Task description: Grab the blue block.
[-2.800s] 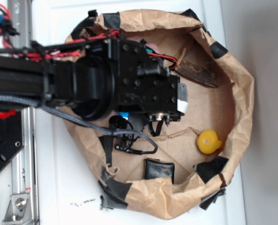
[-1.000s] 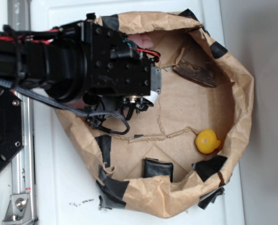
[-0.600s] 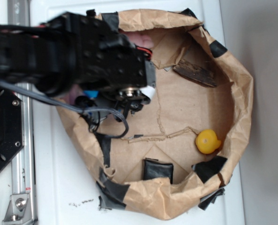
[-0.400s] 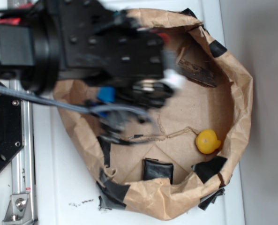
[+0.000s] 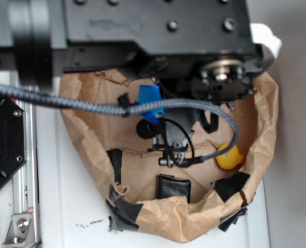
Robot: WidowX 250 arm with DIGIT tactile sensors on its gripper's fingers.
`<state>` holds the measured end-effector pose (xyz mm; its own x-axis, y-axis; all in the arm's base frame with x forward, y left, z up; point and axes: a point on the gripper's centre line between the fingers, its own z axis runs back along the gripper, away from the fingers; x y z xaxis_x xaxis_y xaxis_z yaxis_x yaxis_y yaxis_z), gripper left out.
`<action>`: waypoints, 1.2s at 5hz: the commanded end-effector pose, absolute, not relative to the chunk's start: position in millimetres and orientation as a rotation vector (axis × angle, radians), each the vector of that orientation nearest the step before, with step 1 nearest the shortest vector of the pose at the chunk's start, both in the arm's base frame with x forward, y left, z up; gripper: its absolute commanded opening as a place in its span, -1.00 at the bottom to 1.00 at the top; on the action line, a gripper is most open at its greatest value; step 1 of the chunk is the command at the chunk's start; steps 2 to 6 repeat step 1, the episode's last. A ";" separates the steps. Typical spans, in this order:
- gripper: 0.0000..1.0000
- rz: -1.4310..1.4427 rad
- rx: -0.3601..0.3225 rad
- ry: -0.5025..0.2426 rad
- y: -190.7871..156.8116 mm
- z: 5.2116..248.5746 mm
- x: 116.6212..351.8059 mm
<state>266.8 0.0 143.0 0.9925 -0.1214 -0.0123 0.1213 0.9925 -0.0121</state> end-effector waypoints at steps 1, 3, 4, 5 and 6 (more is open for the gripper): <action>-1.00 -0.130 0.005 -0.055 3.6 154.5 273.1; -1.00 -0.130 0.005 -0.055 3.6 154.5 273.1; -1.00 -0.130 0.005 -0.055 3.6 154.5 273.1; -1.00 -0.130 0.005 -0.055 3.6 154.5 273.1; -1.00 -0.130 0.005 -0.055 3.6 154.5 273.1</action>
